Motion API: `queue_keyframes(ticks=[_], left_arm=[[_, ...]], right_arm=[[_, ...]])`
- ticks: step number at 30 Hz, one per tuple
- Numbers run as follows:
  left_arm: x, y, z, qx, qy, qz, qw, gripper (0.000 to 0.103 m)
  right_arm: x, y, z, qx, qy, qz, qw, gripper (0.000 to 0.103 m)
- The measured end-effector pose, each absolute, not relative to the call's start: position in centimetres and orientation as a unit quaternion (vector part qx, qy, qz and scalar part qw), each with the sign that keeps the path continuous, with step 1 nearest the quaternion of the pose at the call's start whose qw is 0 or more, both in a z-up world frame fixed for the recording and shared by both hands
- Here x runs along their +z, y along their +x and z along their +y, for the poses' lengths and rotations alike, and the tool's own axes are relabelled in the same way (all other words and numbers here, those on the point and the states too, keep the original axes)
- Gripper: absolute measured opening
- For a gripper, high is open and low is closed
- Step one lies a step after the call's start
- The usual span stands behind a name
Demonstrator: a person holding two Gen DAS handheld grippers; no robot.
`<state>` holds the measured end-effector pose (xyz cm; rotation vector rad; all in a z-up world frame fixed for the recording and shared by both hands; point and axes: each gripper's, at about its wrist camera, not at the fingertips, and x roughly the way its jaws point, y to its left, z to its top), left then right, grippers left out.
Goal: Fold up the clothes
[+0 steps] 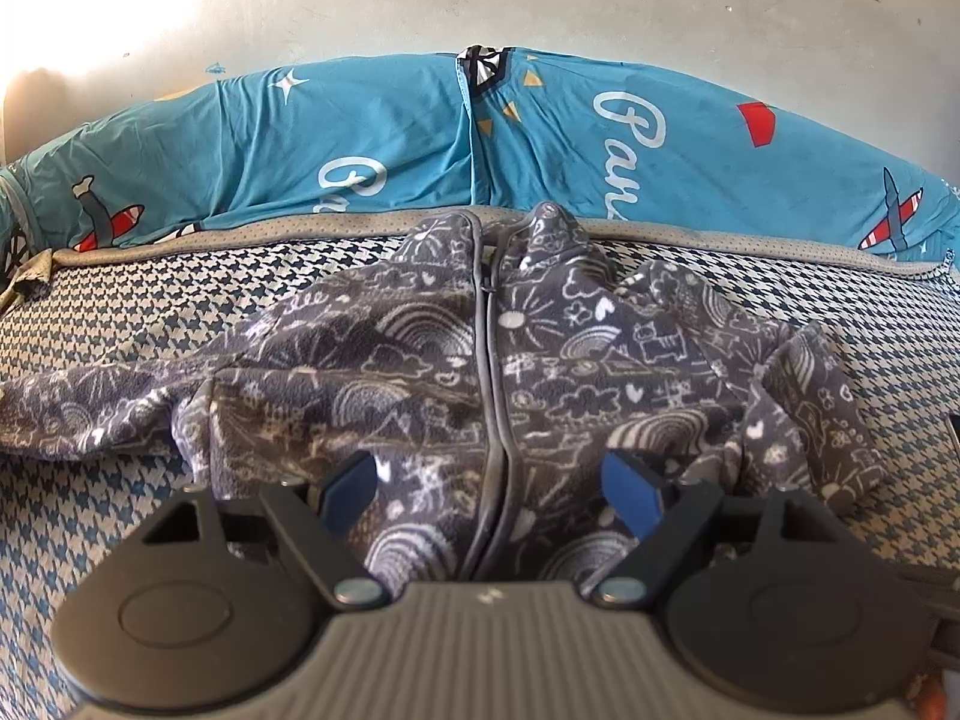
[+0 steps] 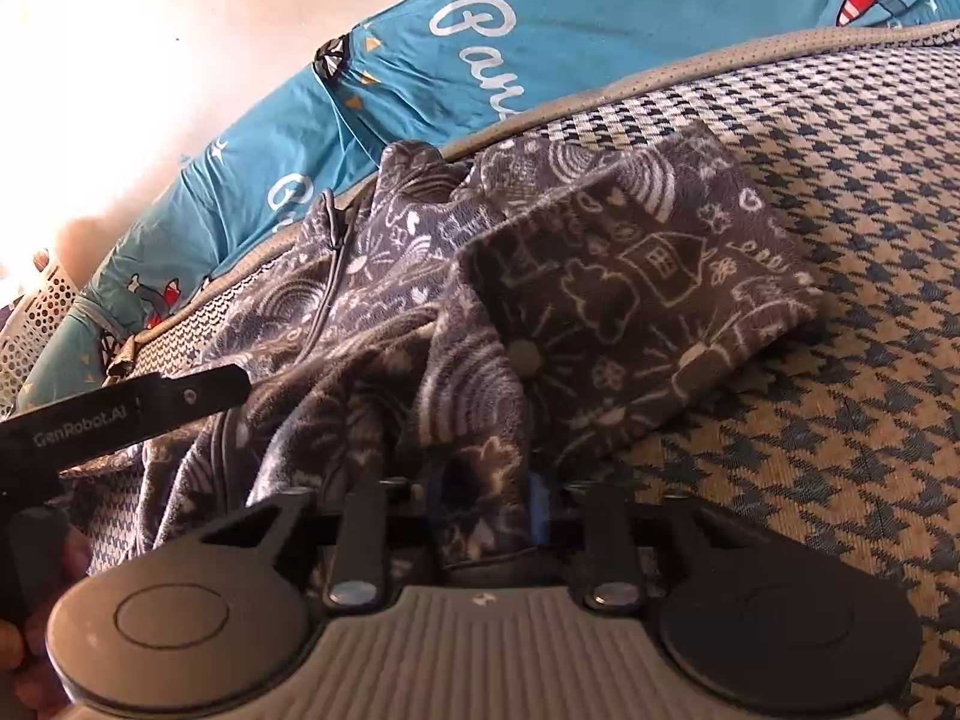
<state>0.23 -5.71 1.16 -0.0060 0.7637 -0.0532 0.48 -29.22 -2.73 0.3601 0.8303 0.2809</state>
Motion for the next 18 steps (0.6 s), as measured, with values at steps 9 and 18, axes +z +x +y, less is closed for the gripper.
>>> queue_keyframes(ticks=[9, 18], left_arm=[[1.1, 0.1, -5.4, -0.019, 0.004, 0.373, 0.928, 0.082], [1.2, 0.1, -4.4, -0.008, -0.004, 0.373, 0.928, 0.082]], right_arm=[[3.5, -2.8, -33.1, 0.075, 0.186, 0.289, 0.936, 0.004], [11.3, -7.9, -43.2, -0.12, 0.127, 0.197, 0.965, 0.004]])
